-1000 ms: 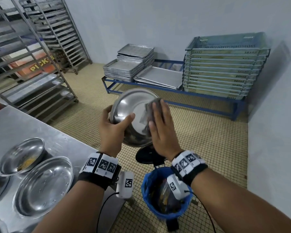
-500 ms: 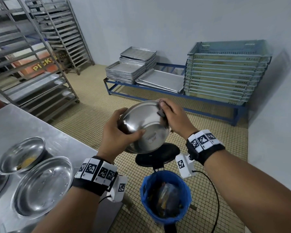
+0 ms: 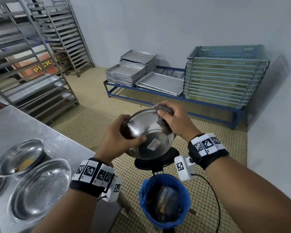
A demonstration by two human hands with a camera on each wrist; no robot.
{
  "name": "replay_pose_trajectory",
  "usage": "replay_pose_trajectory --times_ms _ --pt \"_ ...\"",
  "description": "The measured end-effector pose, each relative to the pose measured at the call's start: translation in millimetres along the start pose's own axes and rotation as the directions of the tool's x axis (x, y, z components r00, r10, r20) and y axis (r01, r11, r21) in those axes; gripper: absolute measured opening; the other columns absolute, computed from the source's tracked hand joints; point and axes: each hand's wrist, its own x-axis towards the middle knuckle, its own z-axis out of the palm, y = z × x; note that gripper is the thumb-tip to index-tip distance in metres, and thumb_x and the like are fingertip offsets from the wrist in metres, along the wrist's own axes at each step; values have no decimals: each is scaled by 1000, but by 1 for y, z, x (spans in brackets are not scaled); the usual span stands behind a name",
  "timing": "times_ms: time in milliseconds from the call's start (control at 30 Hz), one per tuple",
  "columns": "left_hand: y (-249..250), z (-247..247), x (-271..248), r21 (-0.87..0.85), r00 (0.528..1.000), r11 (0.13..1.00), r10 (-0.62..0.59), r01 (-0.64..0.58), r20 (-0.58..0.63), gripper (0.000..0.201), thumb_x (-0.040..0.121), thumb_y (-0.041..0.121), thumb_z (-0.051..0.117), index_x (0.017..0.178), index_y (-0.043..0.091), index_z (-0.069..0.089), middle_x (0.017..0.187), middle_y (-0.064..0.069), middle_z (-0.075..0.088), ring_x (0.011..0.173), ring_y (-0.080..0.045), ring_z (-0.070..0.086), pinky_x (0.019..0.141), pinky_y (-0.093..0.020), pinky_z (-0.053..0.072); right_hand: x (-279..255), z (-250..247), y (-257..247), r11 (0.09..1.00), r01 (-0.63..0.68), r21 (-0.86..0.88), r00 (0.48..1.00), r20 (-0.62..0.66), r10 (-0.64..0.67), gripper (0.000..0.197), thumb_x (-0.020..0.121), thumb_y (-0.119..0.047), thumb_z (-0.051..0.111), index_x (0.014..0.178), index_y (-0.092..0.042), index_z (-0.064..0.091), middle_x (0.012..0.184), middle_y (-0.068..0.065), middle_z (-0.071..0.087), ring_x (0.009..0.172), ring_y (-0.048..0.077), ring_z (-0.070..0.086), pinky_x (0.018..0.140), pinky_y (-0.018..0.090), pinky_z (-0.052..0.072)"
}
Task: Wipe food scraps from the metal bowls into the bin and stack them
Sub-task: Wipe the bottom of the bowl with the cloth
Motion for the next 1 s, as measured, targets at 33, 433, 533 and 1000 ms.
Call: replay_pose_trajectory --times_ms 33,433,533,1000 --pt "2 0 3 62 999 998 -1 -1 36 71 55 52 93 114 30 60 107 4 72 97 -15 73 76 -44 66 0 1 -5 998 41 -46 999 23 -40 16 100 -7 61 109 -15 72 87 -11 74 70 10 73 65 24 58" --pt "-2 -2 2 -20 992 1000 15 -17 -126 61 61 12 101 106 11 60 98 -1 72 87 -12 73 66 -26 61 -5 -9 21 978 27 -205 998 -52 -38 16 104 -23 55 109 -27 69 93 -15 68 89 10 65 81 36 52" --pt "-1 0 5 14 998 1000 12 -11 -54 65 60 28 102 108 17 60 98 0 72 87 -14 73 66 -33 63 -3 -2 10 981 54 -184 997 -37 -61 18 103 -18 55 108 -25 70 88 -14 69 82 11 68 81 44 60" --pt "4 1 10 -26 997 998 -50 48 -58 69 51 36 100 105 17 60 101 -4 73 89 -21 75 66 -40 66 -8 0 11 988 33 -151 993 -103 -49 18 103 -17 55 110 -23 70 94 -7 69 82 7 68 76 35 59"
